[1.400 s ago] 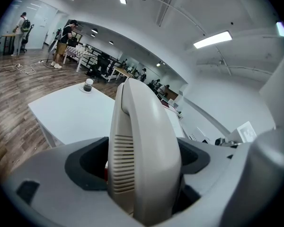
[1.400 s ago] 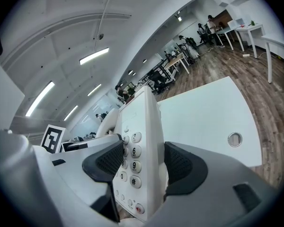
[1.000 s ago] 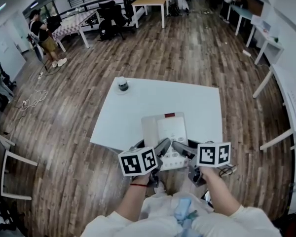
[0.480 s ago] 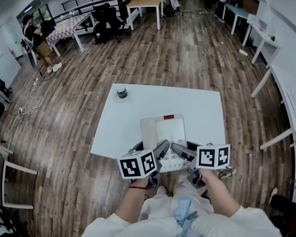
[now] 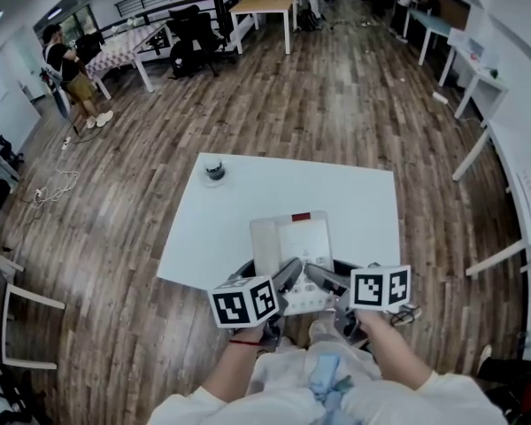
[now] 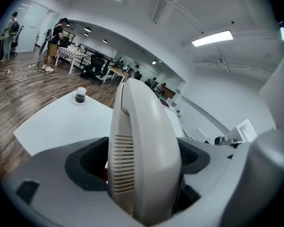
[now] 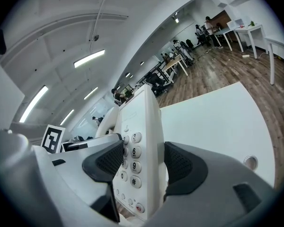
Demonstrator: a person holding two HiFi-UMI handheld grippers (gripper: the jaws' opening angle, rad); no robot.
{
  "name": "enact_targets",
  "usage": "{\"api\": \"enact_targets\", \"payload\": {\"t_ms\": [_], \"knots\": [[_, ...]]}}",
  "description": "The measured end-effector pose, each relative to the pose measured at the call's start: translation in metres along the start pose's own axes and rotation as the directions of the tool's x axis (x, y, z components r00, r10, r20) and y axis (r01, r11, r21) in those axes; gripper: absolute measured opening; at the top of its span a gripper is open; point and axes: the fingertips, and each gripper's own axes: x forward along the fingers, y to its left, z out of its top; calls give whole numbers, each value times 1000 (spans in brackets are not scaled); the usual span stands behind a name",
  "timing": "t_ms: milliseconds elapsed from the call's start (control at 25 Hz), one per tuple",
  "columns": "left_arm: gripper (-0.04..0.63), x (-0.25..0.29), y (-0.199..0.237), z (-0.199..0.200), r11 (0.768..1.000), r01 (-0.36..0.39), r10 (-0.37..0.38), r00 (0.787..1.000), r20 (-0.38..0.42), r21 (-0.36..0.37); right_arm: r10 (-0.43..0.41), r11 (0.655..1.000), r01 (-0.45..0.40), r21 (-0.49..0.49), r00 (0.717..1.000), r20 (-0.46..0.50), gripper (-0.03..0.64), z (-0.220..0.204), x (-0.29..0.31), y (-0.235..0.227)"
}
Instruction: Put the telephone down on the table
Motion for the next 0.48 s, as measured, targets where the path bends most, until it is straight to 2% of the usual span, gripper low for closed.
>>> {"api": "enact_targets", "payload": {"t_ms": [480], "knots": [[409, 11, -10, -1, 999, -22, 23, 1000, 19, -25, 18, 1000, -19, -9, 1000, -20, 274, 9, -6, -13]]}}
